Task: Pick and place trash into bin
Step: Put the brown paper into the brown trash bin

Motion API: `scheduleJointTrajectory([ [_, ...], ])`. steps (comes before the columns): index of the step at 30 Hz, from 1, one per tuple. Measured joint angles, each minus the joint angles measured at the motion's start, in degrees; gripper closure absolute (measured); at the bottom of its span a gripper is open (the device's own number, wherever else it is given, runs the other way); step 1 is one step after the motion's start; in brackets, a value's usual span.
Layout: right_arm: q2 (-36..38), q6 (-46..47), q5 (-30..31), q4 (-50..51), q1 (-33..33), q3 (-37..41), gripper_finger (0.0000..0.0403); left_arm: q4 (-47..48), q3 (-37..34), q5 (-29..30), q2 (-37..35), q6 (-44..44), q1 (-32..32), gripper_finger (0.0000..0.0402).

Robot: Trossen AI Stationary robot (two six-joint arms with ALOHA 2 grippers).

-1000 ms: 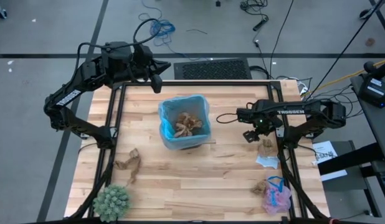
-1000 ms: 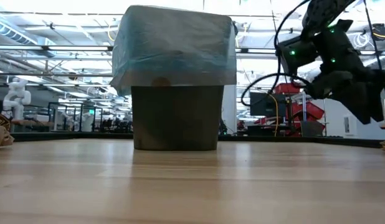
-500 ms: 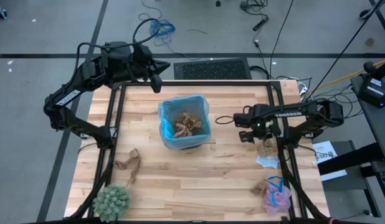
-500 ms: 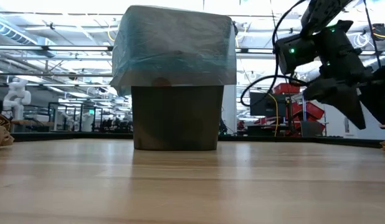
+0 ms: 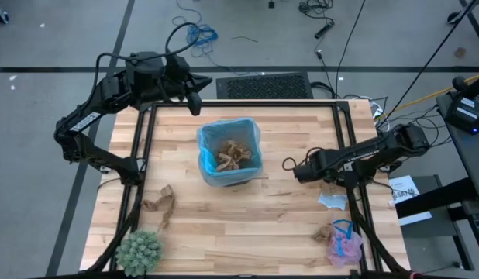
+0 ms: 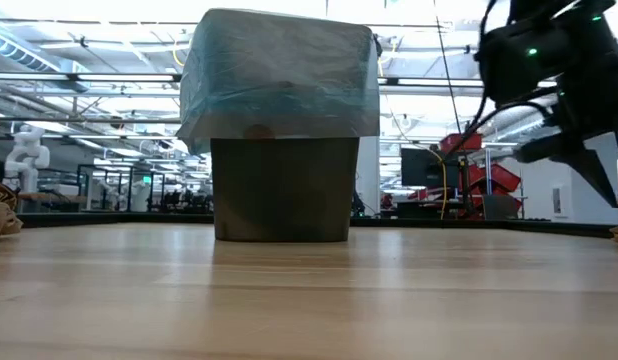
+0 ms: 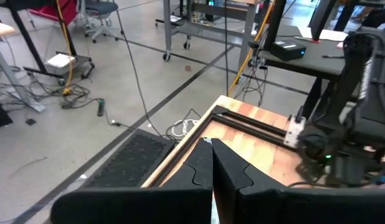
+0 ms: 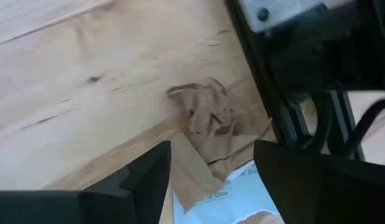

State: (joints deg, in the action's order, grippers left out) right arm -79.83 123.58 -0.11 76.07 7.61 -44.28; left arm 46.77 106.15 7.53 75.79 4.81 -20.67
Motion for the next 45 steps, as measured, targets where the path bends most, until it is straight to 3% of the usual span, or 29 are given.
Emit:
scheduleJointTrajectory([
  [12,-0.1,10.5,-3.1,-10.9,1.9,11.3,0.0179,0.1,0.0,1.7,0.0,-2.7,0.0,0.0402],
  [22,0.0,7.7,3.7,-14.8,1.9,10.1,0.0185,0.2,0.0,1.7,0.0,-2.7,0.0,0.0402],
  [26,0.0,7.4,5.9,-17.0,1.9,10.9,0.0239,0.2,0.0,1.7,0.0,-2.7,0.0,0.0401],
  [32,0.1,4.4,9.2,-22.0,1.9,11.5,0.0388,0.3,0.0,1.7,0.0,-2.7,0.0,0.0402],
  [40,0.5,-2.7,13.3,-28.1,1.8,3.2,0.0401,0.5,0.0,1.7,0.0,-3.8,0.0,0.0402],
  [45,0.6,-8.6,14.4,-26.8,1.4,-3.8,0.0402,1.0,0.0,1.7,0.0,-3.8,0.0,0.0401],
])
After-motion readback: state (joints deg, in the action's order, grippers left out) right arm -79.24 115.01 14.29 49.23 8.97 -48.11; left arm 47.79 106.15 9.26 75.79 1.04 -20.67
